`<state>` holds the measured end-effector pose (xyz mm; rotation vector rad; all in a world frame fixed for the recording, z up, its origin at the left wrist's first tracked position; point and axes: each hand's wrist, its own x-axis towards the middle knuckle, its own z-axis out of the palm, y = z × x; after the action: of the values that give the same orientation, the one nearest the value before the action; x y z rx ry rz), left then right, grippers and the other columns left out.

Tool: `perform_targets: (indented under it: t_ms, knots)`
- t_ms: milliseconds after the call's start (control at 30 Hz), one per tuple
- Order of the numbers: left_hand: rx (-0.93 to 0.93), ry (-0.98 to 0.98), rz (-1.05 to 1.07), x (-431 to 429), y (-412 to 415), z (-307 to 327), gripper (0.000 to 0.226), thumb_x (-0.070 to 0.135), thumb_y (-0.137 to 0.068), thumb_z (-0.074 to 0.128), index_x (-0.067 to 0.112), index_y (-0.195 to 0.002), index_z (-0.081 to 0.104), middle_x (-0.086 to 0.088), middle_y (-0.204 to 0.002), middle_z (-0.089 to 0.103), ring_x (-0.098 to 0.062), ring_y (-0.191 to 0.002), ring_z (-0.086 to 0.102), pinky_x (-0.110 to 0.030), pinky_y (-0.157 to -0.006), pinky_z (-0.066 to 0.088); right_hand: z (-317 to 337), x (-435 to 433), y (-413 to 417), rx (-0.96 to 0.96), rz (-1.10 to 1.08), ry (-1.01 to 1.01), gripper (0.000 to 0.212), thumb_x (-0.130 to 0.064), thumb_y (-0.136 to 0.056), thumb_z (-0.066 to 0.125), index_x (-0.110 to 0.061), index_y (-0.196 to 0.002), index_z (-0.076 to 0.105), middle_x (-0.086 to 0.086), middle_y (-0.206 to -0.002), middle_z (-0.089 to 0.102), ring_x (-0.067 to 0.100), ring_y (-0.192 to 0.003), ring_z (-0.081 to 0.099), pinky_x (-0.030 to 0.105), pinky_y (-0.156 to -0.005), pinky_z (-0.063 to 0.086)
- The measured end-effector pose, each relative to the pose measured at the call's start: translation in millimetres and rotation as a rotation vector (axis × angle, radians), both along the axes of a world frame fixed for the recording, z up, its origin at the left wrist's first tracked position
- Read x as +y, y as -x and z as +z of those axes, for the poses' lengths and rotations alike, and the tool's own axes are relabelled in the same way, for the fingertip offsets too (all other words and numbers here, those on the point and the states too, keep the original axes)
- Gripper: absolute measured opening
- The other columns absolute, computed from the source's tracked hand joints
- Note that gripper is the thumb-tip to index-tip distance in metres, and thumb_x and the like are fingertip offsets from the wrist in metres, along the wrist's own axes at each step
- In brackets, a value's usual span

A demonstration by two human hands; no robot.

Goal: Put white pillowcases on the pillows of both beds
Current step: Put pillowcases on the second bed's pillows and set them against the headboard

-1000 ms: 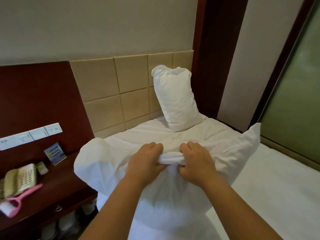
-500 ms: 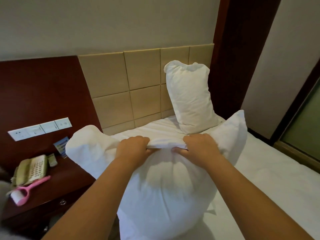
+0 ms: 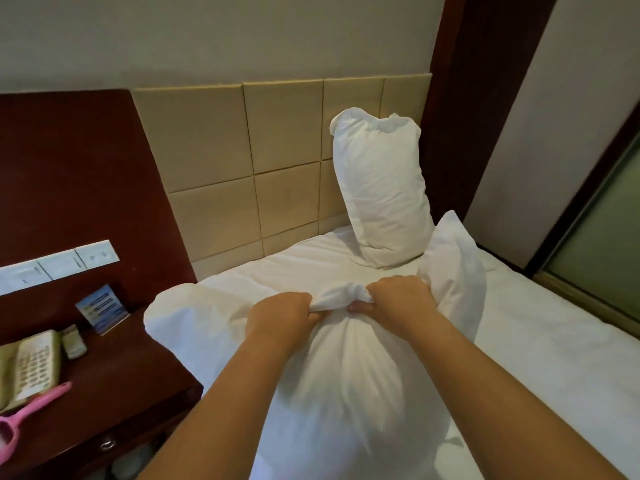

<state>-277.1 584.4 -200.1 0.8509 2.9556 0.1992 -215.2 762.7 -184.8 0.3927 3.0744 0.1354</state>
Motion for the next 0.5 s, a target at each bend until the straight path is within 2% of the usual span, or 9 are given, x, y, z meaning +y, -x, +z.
perform_targets:
  t_ms: [100,200,300,400,433,500]
  knots:
    - [-0.053,-0.11,-0.018,-6,16,-6,0.029,0.044,-0.094,0.041,0.021,-0.09,0.058,-0.002,-0.101,0.066,-0.026,-0.095,0.062,-0.031,-0.069,0.038,1,-17,33,-0.082,-0.098,-0.023,0.056,-0.069,-0.085,0.041,-0.024,-0.104,0.068,0.004,-0.11,0.069,0.024,-0.105,0.062,0.035,-0.088,0.041]
    - [-0.119,-0.294,-0.029,-19,53,16,0.027,0.041,-0.093,0.041,0.023,-0.077,0.052,0.0,-0.095,0.066,-0.026,-0.088,0.06,-0.031,-0.066,0.039,29,-32,66,-0.001,-0.14,-0.021,0.054,-0.067,-0.088,0.04,-0.022,-0.101,0.068,0.002,-0.103,0.07,0.023,-0.097,0.064,0.033,-0.079,0.041]
    - [-0.099,-0.421,-0.103,-26,93,62,0.029,0.042,-0.094,0.04,0.023,-0.08,0.057,0.002,-0.091,0.065,-0.022,-0.081,0.056,-0.031,-0.066,0.04,84,-42,97,0.069,-0.198,-0.022,0.051,-0.062,-0.09,0.04,-0.02,-0.102,0.067,0.003,-0.105,0.068,0.026,-0.101,0.062,0.032,-0.078,0.039]
    - [-0.063,-0.544,-0.193,-30,122,113,0.036,0.046,-0.096,0.038,0.023,-0.083,0.063,0.005,-0.081,0.059,-0.02,-0.074,0.051,-0.031,-0.063,0.038,140,-49,123,0.079,-0.257,0.004,0.059,-0.067,-0.088,0.04,-0.02,-0.114,0.063,0.006,-0.116,0.064,0.03,-0.112,0.058,0.037,-0.09,0.042]
    - [-0.031,-0.572,-0.208,-30,132,129,0.038,0.048,-0.096,0.038,0.022,-0.082,0.063,0.005,-0.079,0.057,-0.022,-0.074,0.052,-0.03,-0.062,0.037,156,-51,130,0.114,-0.265,0.022,0.061,-0.069,-0.086,0.041,-0.019,-0.115,0.062,0.008,-0.117,0.063,0.032,-0.111,0.057,0.038,-0.091,0.043]
    - [0.042,-0.62,-0.222,-31,153,159,0.042,0.049,-0.096,0.039,0.019,-0.08,0.063,0.004,-0.077,0.056,-0.024,-0.074,0.053,-0.03,-0.062,0.036,183,-53,143,0.242,-0.203,-0.042,0.058,-0.068,-0.084,0.044,-0.018,-0.104,0.065,0.009,-0.107,0.066,0.033,-0.1,0.061,0.037,-0.082,0.045]
